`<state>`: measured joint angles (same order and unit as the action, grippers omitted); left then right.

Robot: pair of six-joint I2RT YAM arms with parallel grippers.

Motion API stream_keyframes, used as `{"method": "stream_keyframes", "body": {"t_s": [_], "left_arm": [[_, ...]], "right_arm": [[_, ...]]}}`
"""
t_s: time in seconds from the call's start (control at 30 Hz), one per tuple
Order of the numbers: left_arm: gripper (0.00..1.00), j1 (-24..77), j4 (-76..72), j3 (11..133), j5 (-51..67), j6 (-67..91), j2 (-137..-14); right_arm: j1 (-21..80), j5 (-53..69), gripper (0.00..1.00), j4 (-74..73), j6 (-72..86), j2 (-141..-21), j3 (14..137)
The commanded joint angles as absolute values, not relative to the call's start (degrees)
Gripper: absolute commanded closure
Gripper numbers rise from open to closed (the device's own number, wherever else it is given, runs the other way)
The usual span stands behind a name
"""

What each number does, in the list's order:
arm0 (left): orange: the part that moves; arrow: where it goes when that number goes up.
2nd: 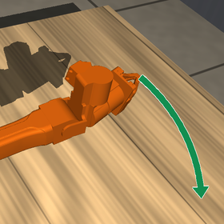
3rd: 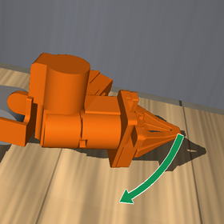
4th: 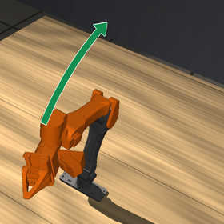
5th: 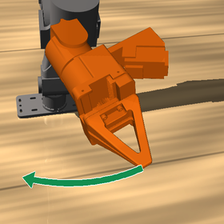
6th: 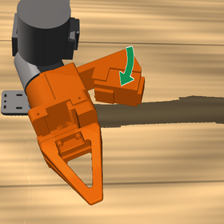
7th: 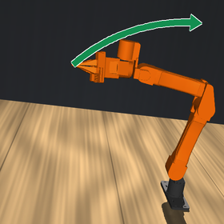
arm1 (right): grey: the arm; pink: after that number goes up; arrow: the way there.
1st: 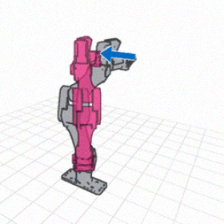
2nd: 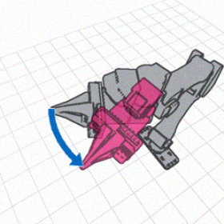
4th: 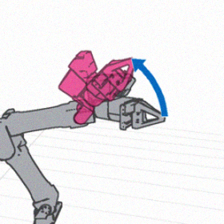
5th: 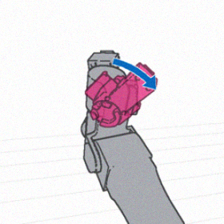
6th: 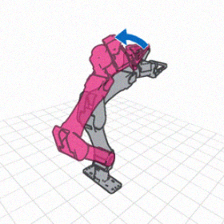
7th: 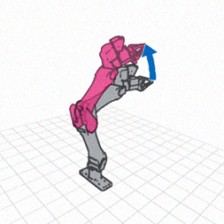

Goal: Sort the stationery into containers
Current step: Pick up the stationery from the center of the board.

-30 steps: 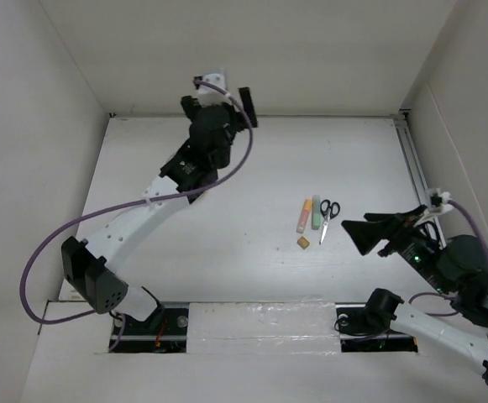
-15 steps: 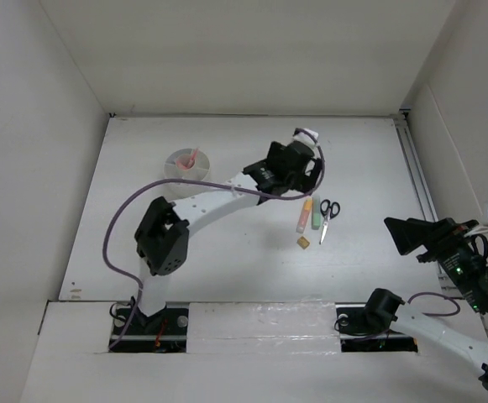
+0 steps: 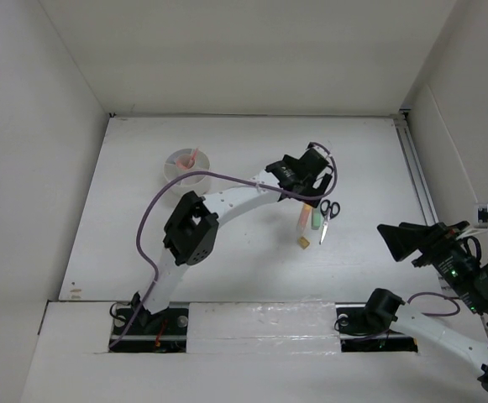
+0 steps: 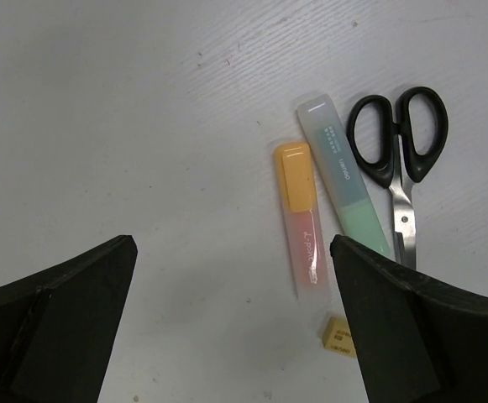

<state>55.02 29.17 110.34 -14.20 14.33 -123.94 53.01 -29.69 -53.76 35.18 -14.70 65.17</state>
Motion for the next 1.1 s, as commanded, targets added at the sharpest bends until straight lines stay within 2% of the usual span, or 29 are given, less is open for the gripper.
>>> {"method": "stream_keyframes", "body": {"t_s": [0.0,0.63,1.07], "left_arm": [[0.00,55.2,32.9,114.7,-12.9,15.1,-126.5],[0.01,55.2,34.6,117.9,-10.7,15.1,-134.4],[0.03,55.2,36.9,122.3,-14.3,15.6,-139.5]], "right_arm": [[53.6,-28.5,0.01,-53.3,34.2,-14.3,64.9],[53.6,-26.8,0.01,-52.3,32.6,-13.8,64.3],[53.6,-26.3,0.01,-51.8,32.6,-12.7,63.8]]}}
